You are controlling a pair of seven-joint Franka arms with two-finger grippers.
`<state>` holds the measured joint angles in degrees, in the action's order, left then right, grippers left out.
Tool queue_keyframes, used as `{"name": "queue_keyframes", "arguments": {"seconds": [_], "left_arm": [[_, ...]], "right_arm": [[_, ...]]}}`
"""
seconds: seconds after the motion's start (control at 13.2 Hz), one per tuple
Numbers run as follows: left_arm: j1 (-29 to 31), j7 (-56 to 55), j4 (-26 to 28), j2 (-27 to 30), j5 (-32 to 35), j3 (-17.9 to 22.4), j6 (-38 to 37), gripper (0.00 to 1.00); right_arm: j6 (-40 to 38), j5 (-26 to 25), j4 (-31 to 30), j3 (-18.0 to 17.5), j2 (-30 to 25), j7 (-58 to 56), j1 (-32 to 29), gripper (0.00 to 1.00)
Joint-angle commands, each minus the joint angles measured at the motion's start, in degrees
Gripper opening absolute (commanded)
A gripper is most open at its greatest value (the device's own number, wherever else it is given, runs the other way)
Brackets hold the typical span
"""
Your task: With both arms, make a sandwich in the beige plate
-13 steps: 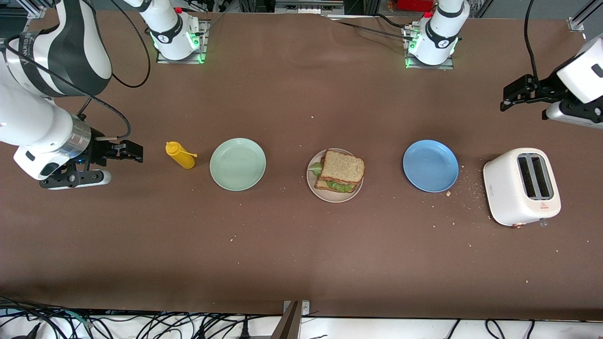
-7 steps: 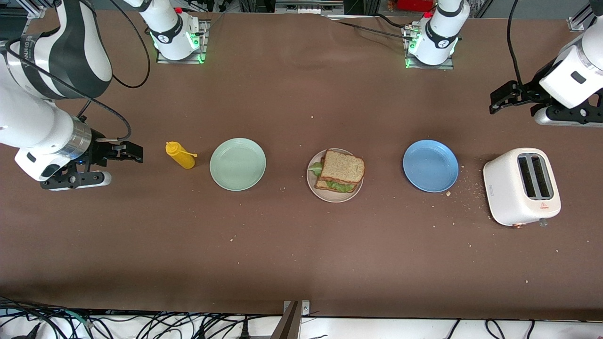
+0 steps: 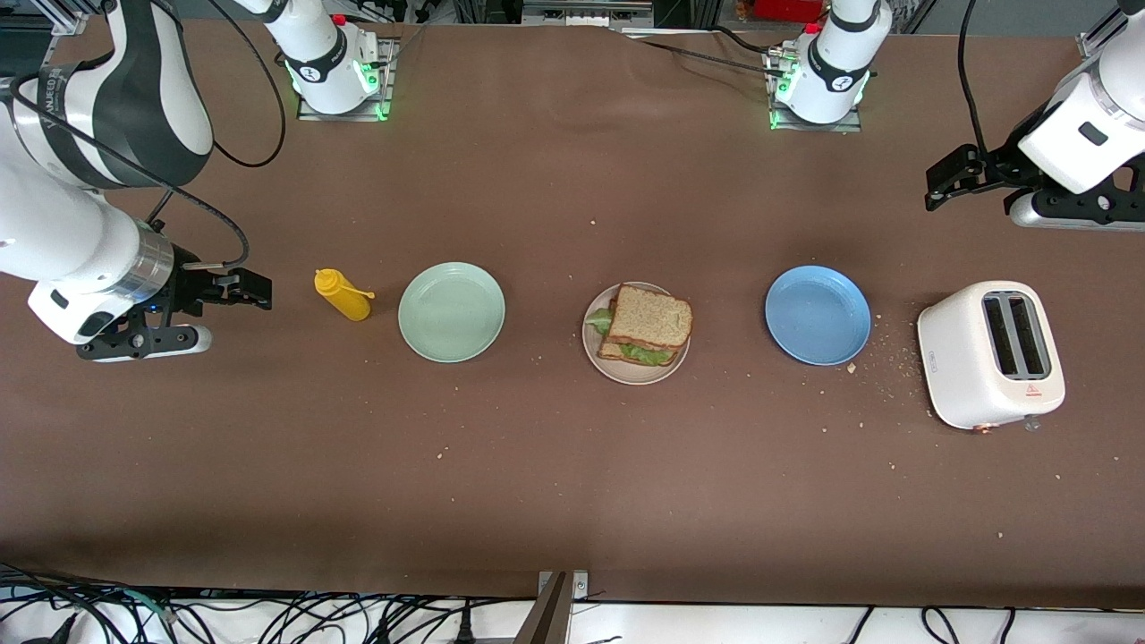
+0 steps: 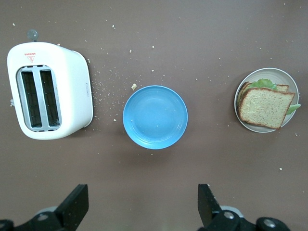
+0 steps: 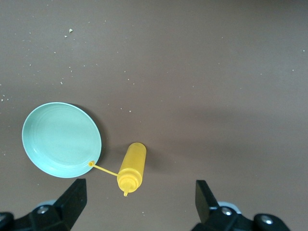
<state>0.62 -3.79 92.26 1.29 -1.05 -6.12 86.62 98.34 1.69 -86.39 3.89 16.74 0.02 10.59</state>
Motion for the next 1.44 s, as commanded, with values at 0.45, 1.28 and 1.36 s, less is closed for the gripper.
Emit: {"name": "queue_keyframes", "arguments": {"seconds": [0.45, 1.28, 1.36], "left_arm": [[-0.5, -1.5, 1.1, 1.4, 1.2, -1.5, -1.0, 1.0], [-0.3, -1.4, 1.1, 1.4, 1.1, -1.4, -1.5, 1.0], [-0.2, -1.3, 1.1, 1.4, 1.1, -1.3, -1.6, 1.0]], "right_arm": [[-0.4, 0.9, -0.4, 0.1, -0.5, -0.1, -0.3, 1.0], [-0.4, 0.9, -0.4, 0.1, -0.5, -0.1, -0.3, 1.0], [-0.4, 0.9, -0.4, 0.1, -0.5, -0.1, -0.3, 1.0]]}}
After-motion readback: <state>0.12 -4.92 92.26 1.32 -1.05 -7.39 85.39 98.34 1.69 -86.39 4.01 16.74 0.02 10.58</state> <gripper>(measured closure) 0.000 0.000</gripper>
